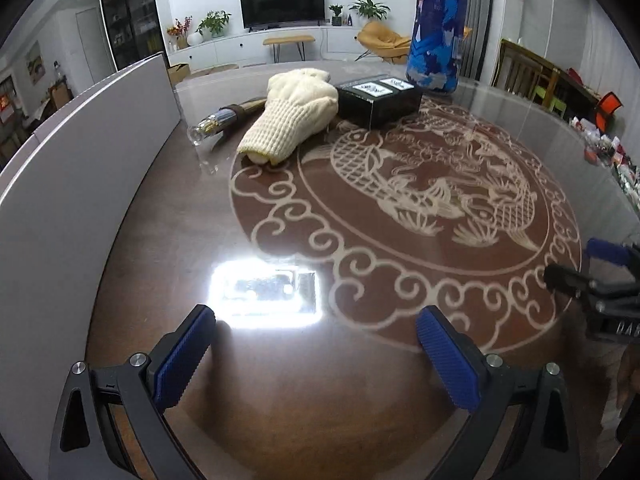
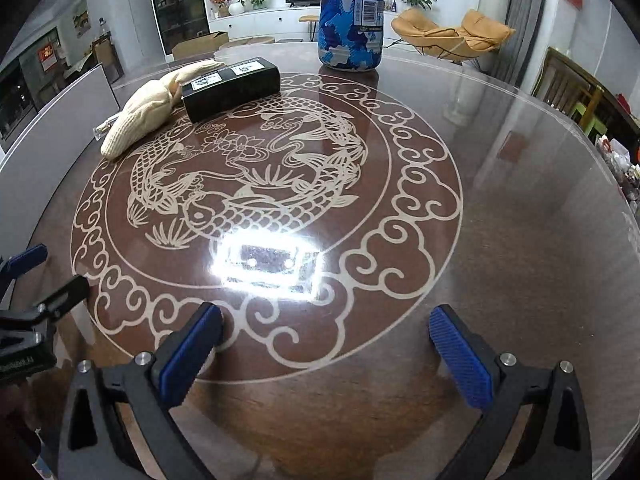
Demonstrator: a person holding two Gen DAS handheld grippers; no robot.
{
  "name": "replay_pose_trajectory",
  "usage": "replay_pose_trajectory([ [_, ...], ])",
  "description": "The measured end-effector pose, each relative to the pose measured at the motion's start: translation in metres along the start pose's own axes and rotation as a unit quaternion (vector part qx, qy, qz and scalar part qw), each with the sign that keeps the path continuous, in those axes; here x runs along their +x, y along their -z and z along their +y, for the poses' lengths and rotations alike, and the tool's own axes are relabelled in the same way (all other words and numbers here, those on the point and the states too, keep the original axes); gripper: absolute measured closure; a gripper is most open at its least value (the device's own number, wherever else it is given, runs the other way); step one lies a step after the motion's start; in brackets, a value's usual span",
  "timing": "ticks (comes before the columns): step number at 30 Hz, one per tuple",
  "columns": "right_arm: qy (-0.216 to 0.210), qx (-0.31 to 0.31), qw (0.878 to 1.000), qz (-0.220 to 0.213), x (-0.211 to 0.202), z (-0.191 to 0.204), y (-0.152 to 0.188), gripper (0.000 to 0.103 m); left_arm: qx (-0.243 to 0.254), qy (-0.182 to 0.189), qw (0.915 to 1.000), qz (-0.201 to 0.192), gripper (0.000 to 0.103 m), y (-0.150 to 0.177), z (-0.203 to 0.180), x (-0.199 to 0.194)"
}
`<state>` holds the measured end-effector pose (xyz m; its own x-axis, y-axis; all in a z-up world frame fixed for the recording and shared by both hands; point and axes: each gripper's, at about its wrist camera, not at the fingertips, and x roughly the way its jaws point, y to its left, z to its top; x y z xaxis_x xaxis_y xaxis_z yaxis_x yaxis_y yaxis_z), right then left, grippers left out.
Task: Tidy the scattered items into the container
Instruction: 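Return both open tools over the table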
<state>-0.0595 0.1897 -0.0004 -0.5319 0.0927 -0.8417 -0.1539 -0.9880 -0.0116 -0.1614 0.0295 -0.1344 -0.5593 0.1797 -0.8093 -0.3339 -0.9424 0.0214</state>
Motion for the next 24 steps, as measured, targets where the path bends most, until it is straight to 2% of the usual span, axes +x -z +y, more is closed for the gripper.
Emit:
replay_pose_trajectory([
  [4, 0.000, 0.002, 1.000, -0.028, -0.011, -0.004, 0.010, 0.000, -0.004, 0.007, 1.0000, 0.003, 0.000, -0.004, -0.001, 0.006],
  [24, -0.001, 0.003, 1.000, -0.028, -0.012, -0.005, 0.009, 0.000, -0.006, 0.005, 1.0000, 0.003, 0.000, -0.005, -0.003, 0.008],
])
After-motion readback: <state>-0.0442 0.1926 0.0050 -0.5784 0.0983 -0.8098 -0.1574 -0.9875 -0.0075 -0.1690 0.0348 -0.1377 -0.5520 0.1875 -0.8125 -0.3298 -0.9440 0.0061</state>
